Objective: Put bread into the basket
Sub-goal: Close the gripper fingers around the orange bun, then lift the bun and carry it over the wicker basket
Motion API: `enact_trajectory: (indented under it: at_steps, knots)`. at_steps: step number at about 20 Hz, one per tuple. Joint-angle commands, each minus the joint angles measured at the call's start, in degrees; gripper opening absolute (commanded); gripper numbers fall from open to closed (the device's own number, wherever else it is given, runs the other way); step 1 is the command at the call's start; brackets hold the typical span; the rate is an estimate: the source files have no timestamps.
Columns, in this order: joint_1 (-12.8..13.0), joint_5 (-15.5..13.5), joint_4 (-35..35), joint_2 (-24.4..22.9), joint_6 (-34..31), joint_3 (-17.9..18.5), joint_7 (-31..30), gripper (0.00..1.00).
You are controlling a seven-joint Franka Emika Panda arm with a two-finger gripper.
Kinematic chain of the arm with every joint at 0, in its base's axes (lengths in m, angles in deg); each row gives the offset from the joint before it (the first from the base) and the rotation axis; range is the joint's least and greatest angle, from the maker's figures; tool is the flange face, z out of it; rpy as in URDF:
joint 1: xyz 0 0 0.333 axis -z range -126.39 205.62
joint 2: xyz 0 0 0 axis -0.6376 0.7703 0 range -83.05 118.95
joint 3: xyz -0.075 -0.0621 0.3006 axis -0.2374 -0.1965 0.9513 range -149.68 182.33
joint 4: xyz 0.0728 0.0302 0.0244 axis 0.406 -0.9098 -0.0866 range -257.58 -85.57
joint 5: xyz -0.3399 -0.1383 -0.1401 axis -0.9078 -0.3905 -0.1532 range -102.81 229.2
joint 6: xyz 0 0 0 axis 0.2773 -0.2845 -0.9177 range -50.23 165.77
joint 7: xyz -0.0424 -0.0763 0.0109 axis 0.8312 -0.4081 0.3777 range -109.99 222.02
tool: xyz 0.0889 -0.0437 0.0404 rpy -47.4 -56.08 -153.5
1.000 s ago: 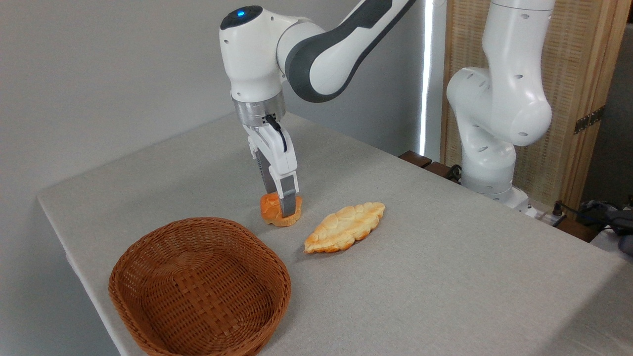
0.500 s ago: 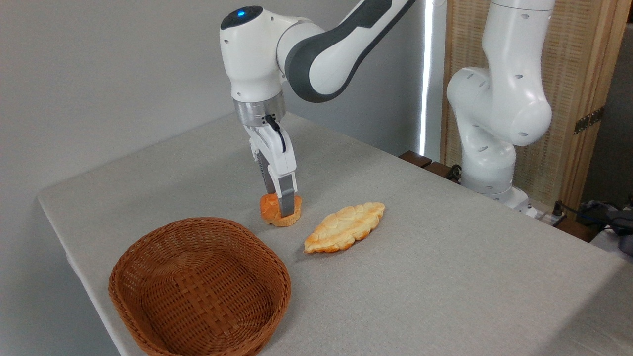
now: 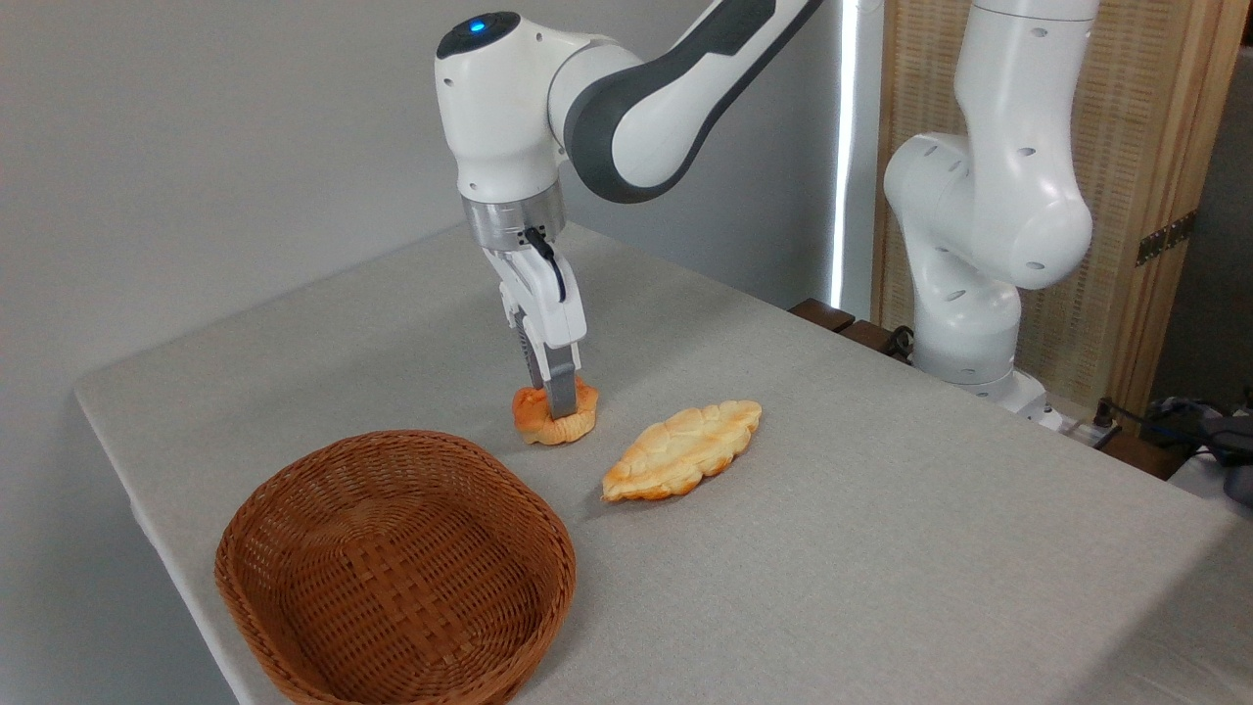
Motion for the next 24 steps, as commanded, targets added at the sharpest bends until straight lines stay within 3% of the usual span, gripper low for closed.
enact_trajectory:
  at_steps: [1,4,10,12,14,18,24]
  knots:
    - [0.0,0.4,-0.8,-0.4,1.3,0.0,1.0,0.27]
    - [0.0,0.4,-0.2,-1.0,0.6,0.0,0.8,0.28]
    - [-0.5,-0.7,12.0,-0.7,-13.3,0.7,1.0,0.28]
    - [-0.7,-2.4,15.2,-0.2,-15.5,1.4,1.0,0.29]
    - [-0.7,-3.9,18.7,1.5,-15.4,4.2,1.0,0.29]
    - [-0.8,-5.3,28.7,10.1,-14.0,8.1,1.0,0.29]
    - [-2.6,-6.8,30.4,16.4,-0.3,9.4,0.8,0.29]
